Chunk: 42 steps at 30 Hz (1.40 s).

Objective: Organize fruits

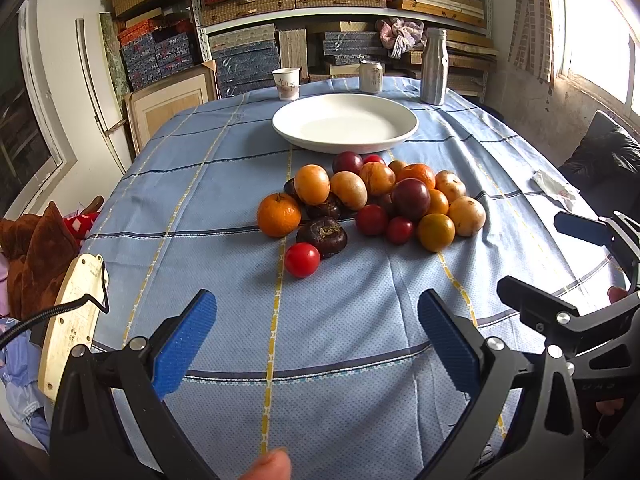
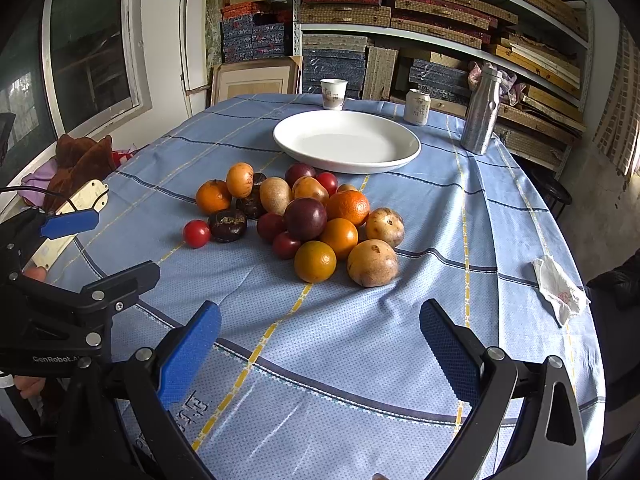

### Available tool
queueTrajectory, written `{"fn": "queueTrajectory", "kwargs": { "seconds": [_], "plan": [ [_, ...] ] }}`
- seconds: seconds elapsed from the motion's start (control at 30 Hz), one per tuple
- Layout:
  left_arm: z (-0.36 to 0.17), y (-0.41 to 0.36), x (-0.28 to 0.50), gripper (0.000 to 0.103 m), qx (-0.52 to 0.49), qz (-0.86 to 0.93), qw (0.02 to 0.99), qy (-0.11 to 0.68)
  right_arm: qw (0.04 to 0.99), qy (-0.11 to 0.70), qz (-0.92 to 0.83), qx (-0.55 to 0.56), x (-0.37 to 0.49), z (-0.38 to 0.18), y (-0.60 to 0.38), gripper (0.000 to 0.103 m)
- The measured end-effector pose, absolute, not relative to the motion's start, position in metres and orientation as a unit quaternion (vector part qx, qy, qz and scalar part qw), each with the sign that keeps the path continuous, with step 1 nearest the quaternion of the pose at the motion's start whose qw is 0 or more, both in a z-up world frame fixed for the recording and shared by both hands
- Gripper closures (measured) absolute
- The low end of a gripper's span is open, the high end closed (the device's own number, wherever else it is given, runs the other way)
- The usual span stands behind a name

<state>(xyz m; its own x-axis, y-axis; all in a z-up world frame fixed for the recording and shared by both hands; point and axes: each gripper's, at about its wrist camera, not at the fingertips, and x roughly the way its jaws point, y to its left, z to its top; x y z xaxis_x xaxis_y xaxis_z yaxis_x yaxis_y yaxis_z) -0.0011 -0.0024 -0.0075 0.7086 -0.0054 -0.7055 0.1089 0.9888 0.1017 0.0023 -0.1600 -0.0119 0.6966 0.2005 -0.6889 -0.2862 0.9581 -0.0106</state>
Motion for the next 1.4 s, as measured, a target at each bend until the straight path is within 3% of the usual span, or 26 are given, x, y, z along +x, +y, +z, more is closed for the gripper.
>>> {"fn": "queueTrajectory", "kwargs": {
  "seconds": [1.4],
  "plan": [
    [-0.015,-0.004,0.0,0.004,0.071,-0.033,0.918,0.389,0.92,0.363,0.136,-0.056,0.001,-0.006,-0.161,0.003]
  ]
}}
